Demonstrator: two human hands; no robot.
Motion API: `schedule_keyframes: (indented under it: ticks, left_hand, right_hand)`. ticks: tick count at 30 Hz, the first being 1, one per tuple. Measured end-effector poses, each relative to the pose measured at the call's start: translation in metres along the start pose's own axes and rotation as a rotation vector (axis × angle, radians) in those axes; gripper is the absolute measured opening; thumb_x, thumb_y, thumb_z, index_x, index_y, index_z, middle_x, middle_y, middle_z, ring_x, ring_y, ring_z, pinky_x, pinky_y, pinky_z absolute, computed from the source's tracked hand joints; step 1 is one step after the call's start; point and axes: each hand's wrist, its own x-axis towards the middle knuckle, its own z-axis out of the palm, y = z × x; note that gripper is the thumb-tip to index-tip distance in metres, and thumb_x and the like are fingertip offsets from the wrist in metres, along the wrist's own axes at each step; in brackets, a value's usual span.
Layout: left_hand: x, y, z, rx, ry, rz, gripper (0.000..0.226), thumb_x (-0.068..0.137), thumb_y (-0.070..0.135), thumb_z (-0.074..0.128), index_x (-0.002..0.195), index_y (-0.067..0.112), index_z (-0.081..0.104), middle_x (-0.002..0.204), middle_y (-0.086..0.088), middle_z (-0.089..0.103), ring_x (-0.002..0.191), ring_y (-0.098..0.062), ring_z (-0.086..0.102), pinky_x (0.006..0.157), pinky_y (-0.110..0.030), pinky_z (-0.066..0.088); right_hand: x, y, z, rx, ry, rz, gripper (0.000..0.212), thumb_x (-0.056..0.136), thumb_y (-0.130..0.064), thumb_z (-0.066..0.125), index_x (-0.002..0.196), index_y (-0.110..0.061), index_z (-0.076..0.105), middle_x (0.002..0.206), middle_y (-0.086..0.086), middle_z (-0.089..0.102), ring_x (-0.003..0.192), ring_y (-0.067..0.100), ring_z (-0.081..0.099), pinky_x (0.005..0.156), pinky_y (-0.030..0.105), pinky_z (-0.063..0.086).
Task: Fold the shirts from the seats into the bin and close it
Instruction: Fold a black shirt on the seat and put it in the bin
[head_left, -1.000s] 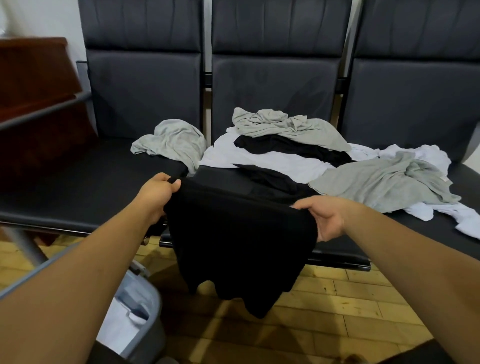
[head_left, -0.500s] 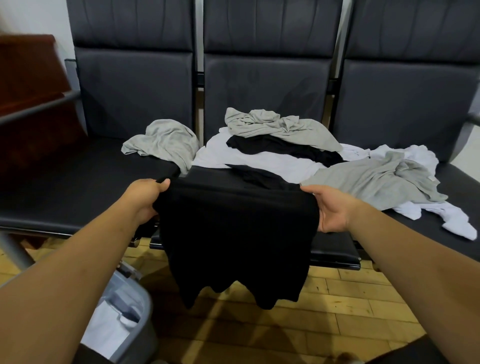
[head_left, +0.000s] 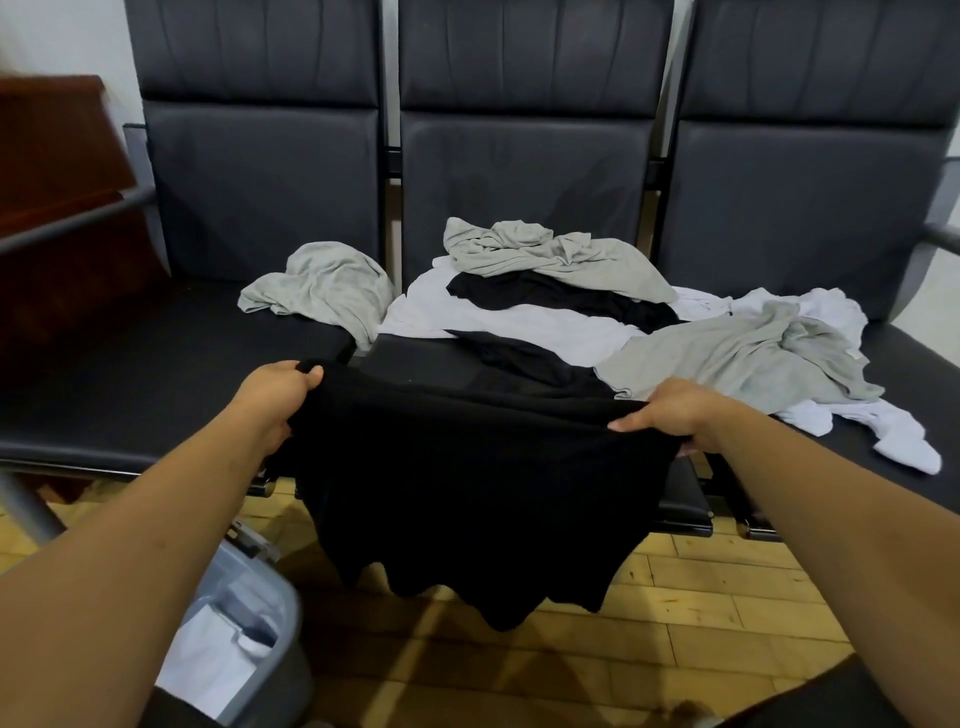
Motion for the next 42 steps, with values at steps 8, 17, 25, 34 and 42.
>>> schedule_keyframes:
  ticks: [8, 17, 25, 34, 42]
  left_hand:
    - [-0.004, -0.002, 0.002, -0.255, -0.092, -0.093, 0.027, 0.097, 0.021, 0.065, 0.115, 0.001, 0.064, 0.114, -0.015, 0.069, 0.102, -0.031, 0.069, 0.075, -0.044, 0.057]
    - [-0.026, 0.014, 0.011, -0.56, -0.297, -0.117, 0.019, 0.097, 0.015, 0.058, 0.106, 0.006, 0.071, 0.1, -0.011, 0.077, 0.085, -0.026, 0.076, 0.083, -0.042, 0.055]
    - [-0.051, 0.074, 0.004, -0.722, -0.318, 0.174, 0.028, 0.101, 0.013, 0.053, 0.095, 0.006, 0.08, 0.106, -0.012, 0.076, 0.097, -0.024, 0.074, 0.099, -0.043, 0.05]
    - [-0.082, 0.174, -0.022, -0.695, -0.187, 0.311, 0.03, 0.105, 0.017, 0.048, 0.128, 0.005, 0.062, 0.123, -0.017, 0.069, 0.114, -0.032, 0.067, 0.096, -0.046, 0.053]
    - [-0.115, 0.191, -0.038, -0.543, -0.116, 0.202, 0.017, 0.097, 0.024, 0.062, 0.103, 0.01, 0.068, 0.1, -0.009, 0.075, 0.087, -0.025, 0.071, 0.069, -0.041, 0.056]
  right_hand:
    - [-0.014, -0.007, -0.01, 0.901, -0.32, -0.038, 0.035, 0.087, -0.016, 0.067, 0.118, 0.001, 0.067, 0.117, 0.019, 0.07, 0.104, 0.029, 0.071, 0.081, 0.044, 0.061]
    - [-0.008, -0.003, -0.004, 0.615, -0.257, -0.066, 0.027, 0.097, -0.003, 0.056, 0.123, 0.0, 0.063, 0.125, 0.016, 0.067, 0.108, 0.027, 0.067, 0.084, 0.042, 0.06]
    - [-0.029, -0.068, -0.037, 0.807, -0.017, -0.407, 0.017, 0.09, 0.003, 0.064, 0.104, -0.006, 0.064, 0.109, 0.019, 0.066, 0.089, 0.024, 0.07, 0.081, 0.037, 0.061]
    - [-0.07, -0.132, -0.086, 0.919, -0.073, -0.313, 0.031, 0.097, -0.002, 0.056, 0.127, 0.001, 0.06, 0.123, 0.017, 0.067, 0.101, 0.026, 0.068, 0.085, 0.038, 0.057]
    - [-0.098, -0.127, -0.108, 0.82, -0.015, -0.215, 0.027, 0.091, -0.027, 0.071, 0.107, -0.005, 0.067, 0.104, 0.012, 0.073, 0.089, 0.027, 0.07, 0.059, 0.039, 0.061]
